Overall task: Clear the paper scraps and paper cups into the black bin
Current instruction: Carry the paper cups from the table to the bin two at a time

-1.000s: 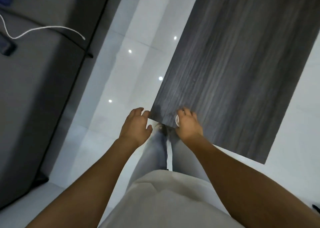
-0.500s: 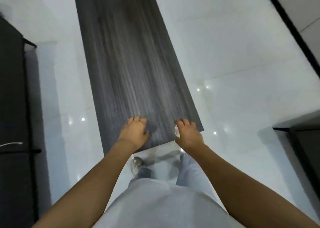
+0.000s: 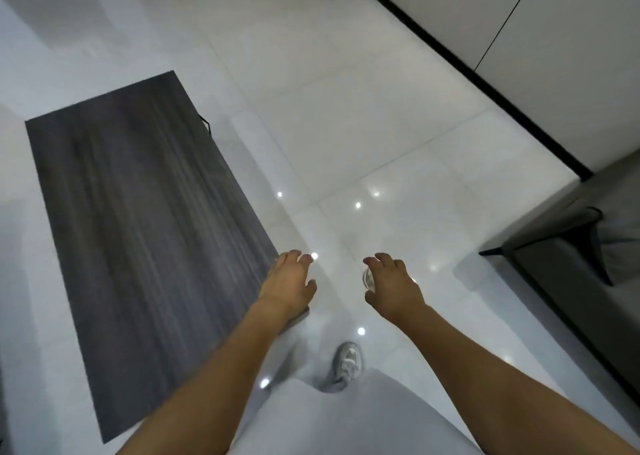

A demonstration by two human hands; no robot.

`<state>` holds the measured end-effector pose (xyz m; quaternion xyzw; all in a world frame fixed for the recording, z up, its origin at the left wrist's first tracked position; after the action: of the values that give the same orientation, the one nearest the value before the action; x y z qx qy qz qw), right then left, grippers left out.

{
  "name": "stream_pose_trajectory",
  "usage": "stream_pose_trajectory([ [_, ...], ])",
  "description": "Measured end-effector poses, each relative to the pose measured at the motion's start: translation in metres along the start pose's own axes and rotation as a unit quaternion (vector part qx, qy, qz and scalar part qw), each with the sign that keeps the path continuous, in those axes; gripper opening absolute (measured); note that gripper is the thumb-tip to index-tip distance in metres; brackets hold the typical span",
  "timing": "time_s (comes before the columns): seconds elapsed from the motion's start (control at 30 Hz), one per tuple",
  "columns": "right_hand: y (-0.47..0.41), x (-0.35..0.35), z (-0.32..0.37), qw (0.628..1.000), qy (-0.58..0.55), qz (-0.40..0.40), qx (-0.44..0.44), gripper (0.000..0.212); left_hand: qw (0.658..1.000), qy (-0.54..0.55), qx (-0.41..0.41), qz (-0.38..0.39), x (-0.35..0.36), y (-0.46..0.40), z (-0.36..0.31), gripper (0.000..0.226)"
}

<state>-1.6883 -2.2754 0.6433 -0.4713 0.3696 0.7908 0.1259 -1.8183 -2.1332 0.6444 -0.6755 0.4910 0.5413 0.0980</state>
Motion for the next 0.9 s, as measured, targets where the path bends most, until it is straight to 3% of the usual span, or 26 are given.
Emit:
stream_pose_trajectory([
  [0.2,-0.024,-0.048,-0.080,0.999,-0.027,-0.006,0.027,0.059,0.999,-0.039,0.030,0.008,0.000,-0.048,-0.077,0.049],
  [0.47,-0.093,-0.108,-0.136,0.997,-0.059,-0.039,0.040,0.063,0.995,-0.075,0.064,0.016,-0.017,-0.152,-0.140,0.048],
  [0.67,-0.186,-0.157,-0.171,0.996,-0.065,-0.034,0.056,0.063,0.991,-0.089,0.100,0.018,-0.034,-0.268,-0.186,0.047],
  [0.9,-0.309,-0.248,-0.188,0.995,-0.070,-0.051,0.058,0.063,0.990,-0.088,0.114,0.002,-0.100,-0.403,-0.213,0.048],
])
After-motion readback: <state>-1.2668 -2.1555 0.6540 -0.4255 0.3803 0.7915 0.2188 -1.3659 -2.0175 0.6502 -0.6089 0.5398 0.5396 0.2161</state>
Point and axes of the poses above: each hand's wrist, its own y-axis away from the middle knuckle, its own x-axis out of the palm, z = x × y, the point moved 5 cm from there along -y, towards the middle knuckle, and after that the axes turned 2 degrees about -y, right-handed, at the moved point
